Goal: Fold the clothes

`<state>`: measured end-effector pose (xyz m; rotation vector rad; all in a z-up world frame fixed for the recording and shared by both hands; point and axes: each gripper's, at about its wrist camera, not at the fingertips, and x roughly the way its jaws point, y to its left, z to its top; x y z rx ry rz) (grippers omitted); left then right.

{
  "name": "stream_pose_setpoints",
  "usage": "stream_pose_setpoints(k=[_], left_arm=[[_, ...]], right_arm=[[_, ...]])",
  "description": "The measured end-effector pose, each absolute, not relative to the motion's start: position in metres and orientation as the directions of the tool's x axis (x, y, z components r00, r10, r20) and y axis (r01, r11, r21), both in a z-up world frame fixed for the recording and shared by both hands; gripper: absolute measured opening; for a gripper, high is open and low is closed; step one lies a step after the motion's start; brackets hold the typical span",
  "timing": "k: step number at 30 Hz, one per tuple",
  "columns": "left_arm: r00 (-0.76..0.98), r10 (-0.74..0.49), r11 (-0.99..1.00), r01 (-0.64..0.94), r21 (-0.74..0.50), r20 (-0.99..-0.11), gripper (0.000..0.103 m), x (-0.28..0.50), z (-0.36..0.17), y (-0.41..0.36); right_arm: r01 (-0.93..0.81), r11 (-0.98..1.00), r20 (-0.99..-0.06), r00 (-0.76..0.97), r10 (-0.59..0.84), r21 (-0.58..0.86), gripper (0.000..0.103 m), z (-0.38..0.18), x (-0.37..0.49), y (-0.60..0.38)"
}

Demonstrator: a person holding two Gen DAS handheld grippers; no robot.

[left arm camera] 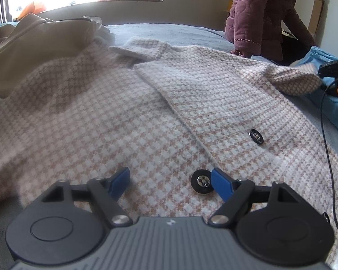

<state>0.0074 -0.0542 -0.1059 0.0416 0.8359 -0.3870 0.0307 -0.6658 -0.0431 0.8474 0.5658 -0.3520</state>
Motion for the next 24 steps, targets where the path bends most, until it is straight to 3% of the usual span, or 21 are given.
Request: stream_pose_setpoints(k=[3, 5, 8, 10, 16, 21, 22, 23, 24], left_arm=[[0.604, -0.324, 0.929, 0.348, -0.124, -0.729, 0.080, 0.006, -0.106, -0.053], [0.603, -0.326, 0.928, 0.350, -0.126, -0.728, 0.080, 0.006, -0.106, -0.052], [0.604, -0.327, 0.930, 0.341, -0.135, -0.726, 0.080, 0.006, -0.106, -0.050], [0.604, -0.330, 0.932, 0.330, -0.150, -0.726, 0.080, 0.006, -0.105, -0.048], [0.610, -0.316, 0.948, 0.235, -0.215, -0.727, 0.080, 0.005, -0.096, -0.019], [0.626, -0.276, 0.955, 0.091, -0.283, -0.730, 0.080, -0.005, -0.089, 0.025], [0.628, -0.270, 0.953, 0.066, -0.295, -0.730, 0.080, -0.008, -0.089, 0.033], [0.630, -0.263, 0.951, 0.040, -0.308, -0.731, 0.080, -0.011, -0.088, 0.042], [0.631, -0.257, 0.950, 0.025, -0.312, -0.732, 0.080, -0.014, -0.088, 0.047]], right_arm=[[0.352, 0.795, -0.476, 0.875, -0.091, 0.495, 0.007, 0.001, 0.037, -0.639], [0.194, 0.896, -0.334, 0.941, -0.055, 0.399, 0.007, 0.040, 0.036, -0.614], [-0.023, 0.960, -0.141, 0.988, 0.065, 0.277, 0.007, 0.092, 0.034, -0.578], [-0.150, 0.951, -0.070, 0.982, 0.175, 0.271, 0.007, 0.116, 0.035, -0.558], [-0.497, 0.818, 0.056, 0.862, 0.504, 0.291, 0.008, 0.146, 0.036, -0.488], [-0.716, 0.641, 0.037, 0.675, 0.737, 0.276, 0.012, 0.143, 0.041, -0.401], [-0.746, 0.604, 0.001, 0.630, 0.777, 0.282, 0.018, 0.137, 0.044, -0.381], [-0.766, 0.577, -0.040, 0.592, 0.805, 0.283, 0.041, 0.130, 0.042, -0.362], [-0.782, 0.556, -0.079, 0.559, 0.826, 0.283, 0.054, 0.123, 0.039, -0.344]])
